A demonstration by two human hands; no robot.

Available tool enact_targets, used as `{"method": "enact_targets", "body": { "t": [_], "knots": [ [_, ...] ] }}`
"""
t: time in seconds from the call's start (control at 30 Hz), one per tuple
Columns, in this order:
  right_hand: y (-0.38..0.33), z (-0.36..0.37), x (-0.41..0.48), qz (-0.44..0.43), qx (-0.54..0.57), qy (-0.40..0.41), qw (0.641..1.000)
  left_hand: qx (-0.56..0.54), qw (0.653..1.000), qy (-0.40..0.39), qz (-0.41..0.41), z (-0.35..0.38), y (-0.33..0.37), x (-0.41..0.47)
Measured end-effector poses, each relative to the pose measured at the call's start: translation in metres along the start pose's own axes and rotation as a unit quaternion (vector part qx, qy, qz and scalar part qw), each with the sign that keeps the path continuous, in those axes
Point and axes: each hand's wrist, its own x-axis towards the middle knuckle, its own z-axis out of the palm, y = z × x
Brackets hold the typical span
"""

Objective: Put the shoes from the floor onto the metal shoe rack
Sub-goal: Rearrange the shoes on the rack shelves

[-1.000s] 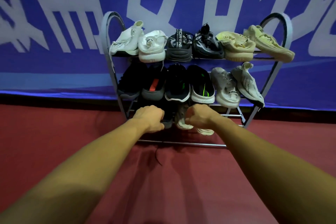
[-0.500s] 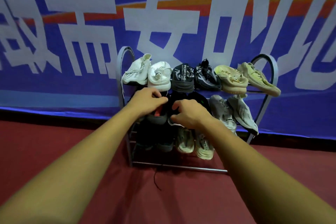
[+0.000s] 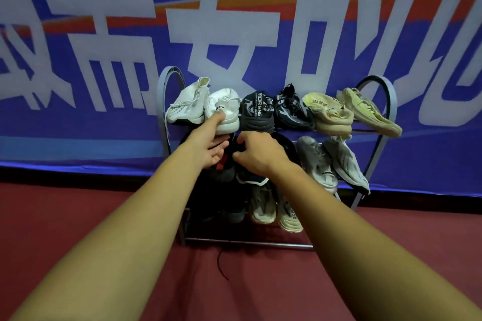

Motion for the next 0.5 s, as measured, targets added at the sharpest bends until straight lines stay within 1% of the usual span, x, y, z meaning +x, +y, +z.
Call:
{"method": "enact_targets", "body": {
  "t": [0.07, 0.17, 0.2, 0.27, 0.37, 0.43, 0.5],
  "knots": [
    [-0.008, -0.007, 0.002, -0.001, -0.001, 0.008, 1.000, -0.033, 0.999, 0.007, -0.006, 0.005, 0.003, -0.003],
    [-0.020, -0.023, 0.002, 0.012, 0.023, 0.032, 0.999, -0.037, 0.999, 0.027, -0.001, 0.009, 0.007, -0.016],
    [-0.022, -0.027, 0.001, 0.020, 0.045, 0.042, 0.998, -0.049, 0.998, 0.032, 0.003, 0.009, 0.009, -0.022],
    [-0.025, -0.032, 0.000, 0.045, 0.124, 0.053, 0.990, -0.087, 0.996, 0.034, 0.010, 0.010, 0.014, -0.030],
    [-0.024, -0.034, -0.001, 0.071, 0.272, 0.047, 0.958, -0.142, 0.990, 0.012, 0.011, 0.010, 0.009, -0.040],
    [-0.022, -0.032, -0.002, 0.101, 0.380, 0.047, 0.918, -0.129, 0.991, 0.000, 0.018, 0.011, 0.002, -0.040],
    [-0.022, -0.031, -0.001, 0.117, 0.451, 0.033, 0.884, -0.103, 0.994, 0.001, 0.033, 0.008, 0.006, -0.037]
  ]
}}
